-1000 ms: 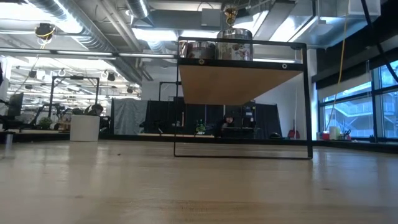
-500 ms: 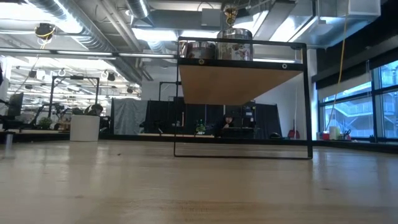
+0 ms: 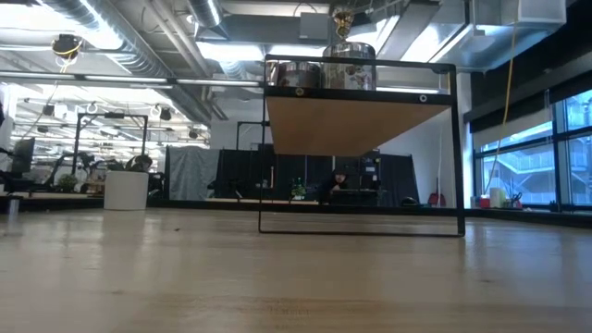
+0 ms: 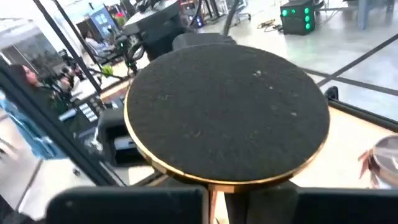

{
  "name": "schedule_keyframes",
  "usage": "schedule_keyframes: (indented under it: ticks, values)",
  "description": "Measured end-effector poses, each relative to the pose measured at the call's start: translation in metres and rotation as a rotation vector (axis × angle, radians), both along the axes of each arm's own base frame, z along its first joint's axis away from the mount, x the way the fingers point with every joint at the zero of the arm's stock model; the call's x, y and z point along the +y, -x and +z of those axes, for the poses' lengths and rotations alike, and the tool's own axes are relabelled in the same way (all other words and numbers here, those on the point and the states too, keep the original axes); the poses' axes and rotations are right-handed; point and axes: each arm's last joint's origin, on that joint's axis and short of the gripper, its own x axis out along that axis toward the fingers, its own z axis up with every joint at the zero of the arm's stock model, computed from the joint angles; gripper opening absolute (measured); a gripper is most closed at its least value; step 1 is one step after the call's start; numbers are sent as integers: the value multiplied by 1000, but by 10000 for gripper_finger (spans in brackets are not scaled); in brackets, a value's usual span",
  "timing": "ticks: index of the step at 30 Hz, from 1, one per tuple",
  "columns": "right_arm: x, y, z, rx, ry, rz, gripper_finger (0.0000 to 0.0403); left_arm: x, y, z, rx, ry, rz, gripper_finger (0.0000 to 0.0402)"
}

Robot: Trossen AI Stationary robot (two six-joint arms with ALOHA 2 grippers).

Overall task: Pick & Place candle stick holders
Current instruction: Put the gold candle holder on the shelf

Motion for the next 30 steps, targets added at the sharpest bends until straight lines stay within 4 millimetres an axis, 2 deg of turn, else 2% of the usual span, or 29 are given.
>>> schedule_keyframes:
  ticks: [3,9,16,22,27,30]
  values:
    - [5,4,-2,17,8,-5,14,-4,1,-4,42,20,-59,194]
    - [9,8,-5,39,-6,3,14,-14,3,-9,83,10,-66,194]
    - [7,11,-15,133,-4,9,14,-25,-6,-20,154,21,-128,194]
    - [8,15,-17,139,21,-44,14,-42,-21,-10,280,-197,74,194]
    - [10,19,-12,114,50,-98,14,-65,-35,2,225,-311,227,194]
    - [12,20,-12,108,66,-120,14,-75,-41,-3,227,-357,299,194]
